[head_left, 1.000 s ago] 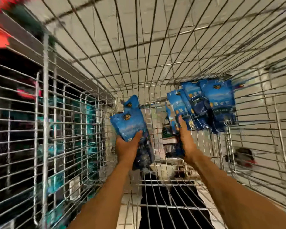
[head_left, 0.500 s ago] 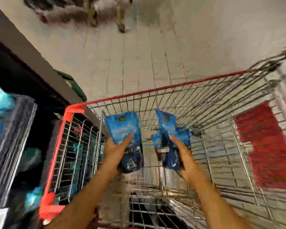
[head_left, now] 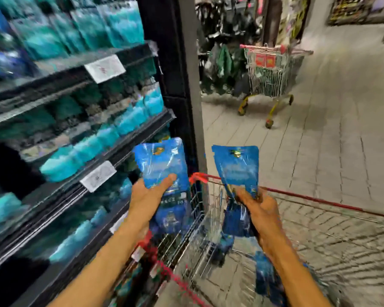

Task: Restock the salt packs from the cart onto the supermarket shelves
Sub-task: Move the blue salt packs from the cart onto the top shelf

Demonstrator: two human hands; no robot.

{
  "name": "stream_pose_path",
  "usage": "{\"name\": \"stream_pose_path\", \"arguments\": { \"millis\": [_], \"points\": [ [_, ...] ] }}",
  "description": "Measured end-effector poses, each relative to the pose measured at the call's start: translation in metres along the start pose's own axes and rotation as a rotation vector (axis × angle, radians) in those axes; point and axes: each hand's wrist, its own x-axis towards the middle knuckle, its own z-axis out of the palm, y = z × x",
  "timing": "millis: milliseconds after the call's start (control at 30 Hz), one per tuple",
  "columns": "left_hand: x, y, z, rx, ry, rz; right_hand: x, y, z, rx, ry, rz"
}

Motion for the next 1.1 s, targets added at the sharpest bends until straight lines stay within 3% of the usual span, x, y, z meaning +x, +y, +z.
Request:
{"name": "stream_pose_path", "arguments": {
  "millis": [300,700,900,1100],
  "points": [
    [-0.049,0.085,-0.155,-0.015,0.339,0.261,-0.01,-0.051,0.162,0.044,-0.408,-0.195],
    [-0.119,0.218,-0.323,0.161,0.711,0.659,-0.071,-0.152,0.392,0.346,-0.869,-0.288],
    [-0.081,0.277,-0.362,0.121,0.862,0.673,-0.055,-0.212,0.487,0.383,-0.906,-0.354],
    [-0.041,0.261,-0.375,0.181,0.933,0.545,-0.029,-0.193,0.539,0.169,-0.97,-0.395]
  ]
}}
